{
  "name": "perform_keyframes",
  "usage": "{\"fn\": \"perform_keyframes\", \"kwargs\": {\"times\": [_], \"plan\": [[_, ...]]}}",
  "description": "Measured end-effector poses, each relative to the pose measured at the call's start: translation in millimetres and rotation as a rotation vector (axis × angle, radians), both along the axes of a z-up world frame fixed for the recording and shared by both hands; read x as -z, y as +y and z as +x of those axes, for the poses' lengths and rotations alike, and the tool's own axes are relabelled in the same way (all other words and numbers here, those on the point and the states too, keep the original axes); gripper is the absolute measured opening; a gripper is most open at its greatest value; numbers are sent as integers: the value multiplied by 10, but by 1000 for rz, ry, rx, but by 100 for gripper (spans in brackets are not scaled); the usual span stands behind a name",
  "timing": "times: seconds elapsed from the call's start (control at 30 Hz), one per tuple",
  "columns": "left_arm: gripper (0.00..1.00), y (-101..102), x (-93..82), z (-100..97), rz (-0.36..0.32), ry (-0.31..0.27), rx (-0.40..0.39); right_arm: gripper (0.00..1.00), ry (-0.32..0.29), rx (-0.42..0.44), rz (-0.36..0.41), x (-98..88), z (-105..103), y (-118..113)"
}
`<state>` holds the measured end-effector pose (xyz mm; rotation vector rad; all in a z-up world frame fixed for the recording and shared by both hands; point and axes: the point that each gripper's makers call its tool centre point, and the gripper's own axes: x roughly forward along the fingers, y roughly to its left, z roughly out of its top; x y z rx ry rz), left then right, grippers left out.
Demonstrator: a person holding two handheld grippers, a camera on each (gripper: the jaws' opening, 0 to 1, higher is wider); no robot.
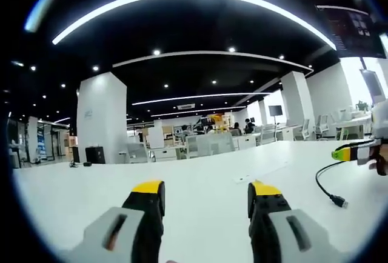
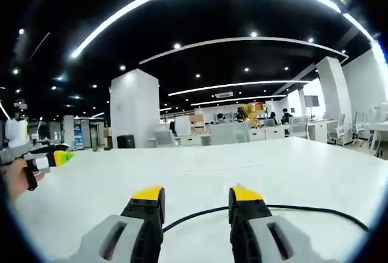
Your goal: Find the data cable on the table. Grasp the USB connector end of the cable and insert it into the USB port on the table
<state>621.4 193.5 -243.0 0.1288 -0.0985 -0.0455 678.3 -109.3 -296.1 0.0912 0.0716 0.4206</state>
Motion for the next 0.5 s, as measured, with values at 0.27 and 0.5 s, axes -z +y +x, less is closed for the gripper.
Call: {"fn": "perform_keyframes", "kwargs": {"times": [0.27, 0.5], "plan": [[55, -31, -15, -9, 10, -1, 6, 38, 123, -16, 16, 167, 57, 130], [55, -74, -29, -35, 10, 3, 26, 36, 239, -22, -37, 424, 91, 301]]}}
